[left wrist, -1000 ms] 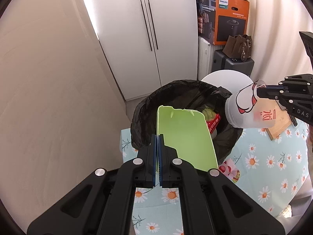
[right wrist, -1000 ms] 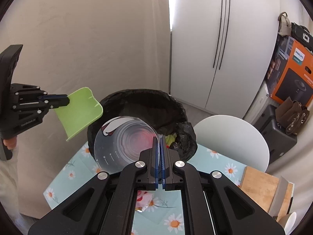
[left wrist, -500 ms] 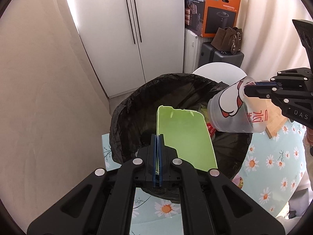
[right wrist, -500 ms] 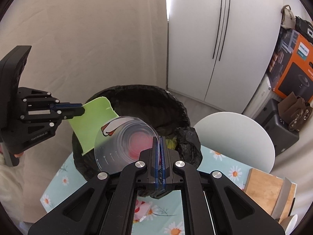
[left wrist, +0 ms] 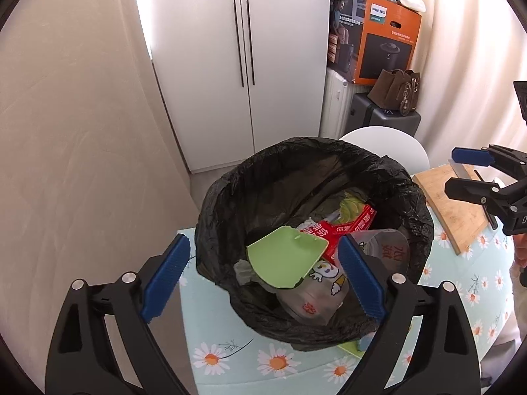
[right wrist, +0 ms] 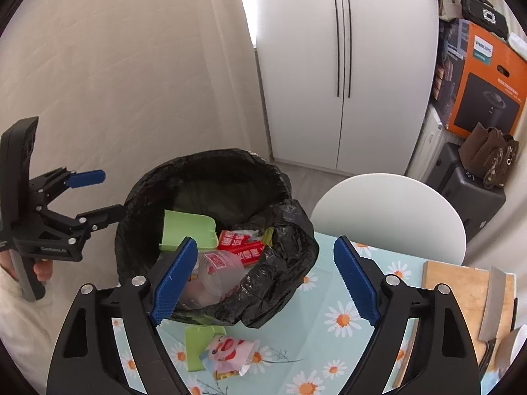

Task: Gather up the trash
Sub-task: 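Move both tools back toward the pink candy wrapper and green piece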

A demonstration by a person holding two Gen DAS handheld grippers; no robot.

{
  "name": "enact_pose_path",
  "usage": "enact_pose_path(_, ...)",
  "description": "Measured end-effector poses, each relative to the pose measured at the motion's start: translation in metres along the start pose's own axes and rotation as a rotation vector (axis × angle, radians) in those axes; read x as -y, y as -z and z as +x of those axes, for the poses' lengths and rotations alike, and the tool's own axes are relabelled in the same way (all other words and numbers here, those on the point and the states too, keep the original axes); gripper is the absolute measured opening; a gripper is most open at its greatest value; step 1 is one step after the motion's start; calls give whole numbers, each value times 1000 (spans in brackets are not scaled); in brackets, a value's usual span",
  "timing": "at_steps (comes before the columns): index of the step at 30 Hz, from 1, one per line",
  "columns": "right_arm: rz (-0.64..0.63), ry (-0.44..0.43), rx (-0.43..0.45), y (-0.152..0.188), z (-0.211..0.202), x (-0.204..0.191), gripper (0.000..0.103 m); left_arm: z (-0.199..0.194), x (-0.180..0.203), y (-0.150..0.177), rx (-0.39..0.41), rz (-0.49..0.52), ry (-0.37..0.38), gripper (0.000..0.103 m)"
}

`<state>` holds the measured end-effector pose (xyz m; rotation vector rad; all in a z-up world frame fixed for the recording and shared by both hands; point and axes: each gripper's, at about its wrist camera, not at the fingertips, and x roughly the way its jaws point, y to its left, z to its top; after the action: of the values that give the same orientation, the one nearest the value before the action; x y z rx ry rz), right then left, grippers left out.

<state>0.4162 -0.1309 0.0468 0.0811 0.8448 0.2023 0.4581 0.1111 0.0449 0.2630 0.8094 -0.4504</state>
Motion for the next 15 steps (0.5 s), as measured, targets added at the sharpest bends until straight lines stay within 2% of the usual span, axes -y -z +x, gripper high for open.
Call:
enact_pose_path(3,-15,6,-5,5,-4,-2,85,-10,2,5,3,-10,-4,94)
enact_pose_path(12,-48,15,-13,21,-23,-9,87,-35,13,31,-27,-14,-81,96)
enact_pose_path(15,-58,11,-17,28,-31,-10,87,-40,17,40,-42,-31,-73,96)
